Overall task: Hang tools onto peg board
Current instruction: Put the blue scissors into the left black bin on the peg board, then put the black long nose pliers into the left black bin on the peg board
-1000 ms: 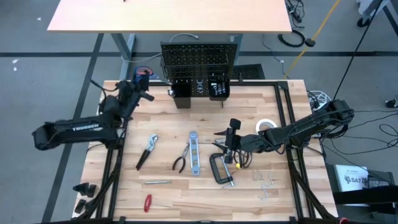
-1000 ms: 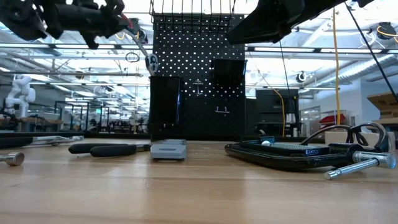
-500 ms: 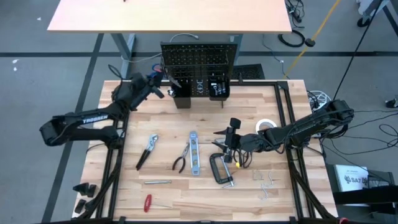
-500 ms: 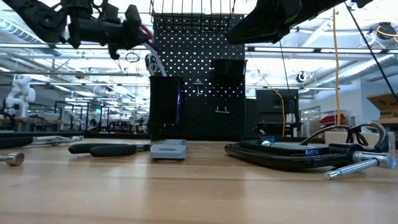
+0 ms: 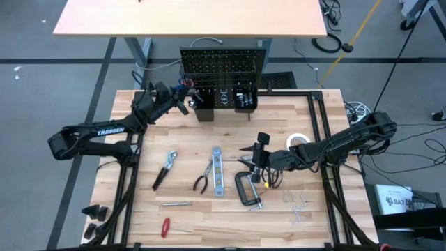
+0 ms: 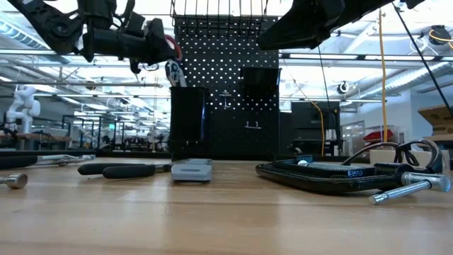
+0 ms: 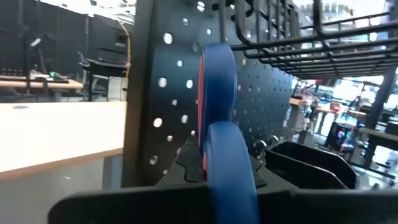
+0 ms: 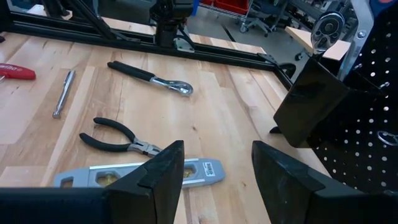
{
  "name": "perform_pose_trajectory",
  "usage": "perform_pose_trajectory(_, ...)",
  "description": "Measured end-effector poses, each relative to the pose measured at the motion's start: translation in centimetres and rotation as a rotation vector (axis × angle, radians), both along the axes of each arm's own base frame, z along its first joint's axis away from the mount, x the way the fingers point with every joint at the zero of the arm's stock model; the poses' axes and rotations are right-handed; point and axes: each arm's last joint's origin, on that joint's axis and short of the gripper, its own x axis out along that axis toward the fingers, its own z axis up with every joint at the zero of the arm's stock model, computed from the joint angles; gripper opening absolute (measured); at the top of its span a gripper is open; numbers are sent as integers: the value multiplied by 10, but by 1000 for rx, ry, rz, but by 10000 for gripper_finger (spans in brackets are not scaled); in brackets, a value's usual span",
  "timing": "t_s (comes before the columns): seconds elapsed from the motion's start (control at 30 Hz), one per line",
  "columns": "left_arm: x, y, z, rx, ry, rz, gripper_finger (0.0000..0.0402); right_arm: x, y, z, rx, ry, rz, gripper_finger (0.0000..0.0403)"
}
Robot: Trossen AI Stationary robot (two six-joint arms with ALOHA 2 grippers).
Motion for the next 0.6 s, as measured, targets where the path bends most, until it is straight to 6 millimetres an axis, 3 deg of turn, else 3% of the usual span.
perform_pose_trajectory(0.17, 1, 0, -2, -11, 20, -16, 19, 0, 0, 0, 0, 0, 0, 180)
perform_pose_trajectory(0.43, 1, 0, -7, -52, 58, -3, 122, 0, 0, 0, 3, -1, -1, 180)
perform_pose_trajectory(0.6, 1, 0, -13, -105, 90, -12, 149, 0, 0, 0, 2, -1, -1, 180)
